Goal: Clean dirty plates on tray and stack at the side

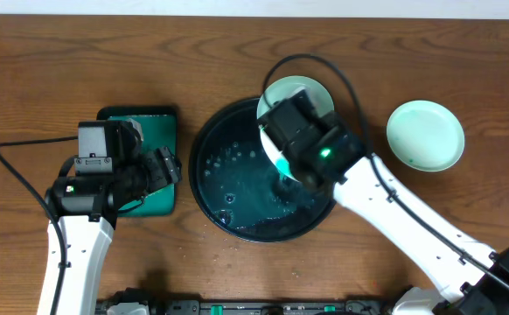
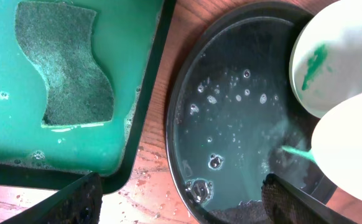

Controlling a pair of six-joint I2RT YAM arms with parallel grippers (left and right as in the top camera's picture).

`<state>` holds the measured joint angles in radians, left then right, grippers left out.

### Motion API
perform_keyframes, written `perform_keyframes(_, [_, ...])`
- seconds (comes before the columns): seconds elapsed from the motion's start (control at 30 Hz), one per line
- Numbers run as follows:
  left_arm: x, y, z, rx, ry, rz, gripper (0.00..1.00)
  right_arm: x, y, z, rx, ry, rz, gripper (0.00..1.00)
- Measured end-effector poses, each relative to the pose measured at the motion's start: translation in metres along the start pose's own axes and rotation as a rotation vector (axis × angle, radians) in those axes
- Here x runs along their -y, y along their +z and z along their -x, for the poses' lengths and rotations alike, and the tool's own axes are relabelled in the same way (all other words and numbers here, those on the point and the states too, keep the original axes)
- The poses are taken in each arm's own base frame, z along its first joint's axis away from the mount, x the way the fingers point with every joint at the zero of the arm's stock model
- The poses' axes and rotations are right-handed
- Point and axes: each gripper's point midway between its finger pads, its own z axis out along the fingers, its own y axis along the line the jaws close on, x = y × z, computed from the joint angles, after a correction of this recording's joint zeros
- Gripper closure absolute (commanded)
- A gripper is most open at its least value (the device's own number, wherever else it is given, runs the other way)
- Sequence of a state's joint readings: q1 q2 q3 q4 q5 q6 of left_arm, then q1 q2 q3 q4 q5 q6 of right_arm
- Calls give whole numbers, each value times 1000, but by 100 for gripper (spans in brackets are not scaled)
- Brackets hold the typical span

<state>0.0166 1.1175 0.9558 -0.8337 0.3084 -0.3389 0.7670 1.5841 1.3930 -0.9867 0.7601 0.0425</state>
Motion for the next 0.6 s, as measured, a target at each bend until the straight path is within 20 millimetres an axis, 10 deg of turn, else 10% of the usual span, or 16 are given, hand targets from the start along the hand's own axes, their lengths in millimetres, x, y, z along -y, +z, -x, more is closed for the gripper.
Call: perform_keyframes(0.6, [0,0,0,0,0,0,18,-7,-77,30,207,-331,-348,99])
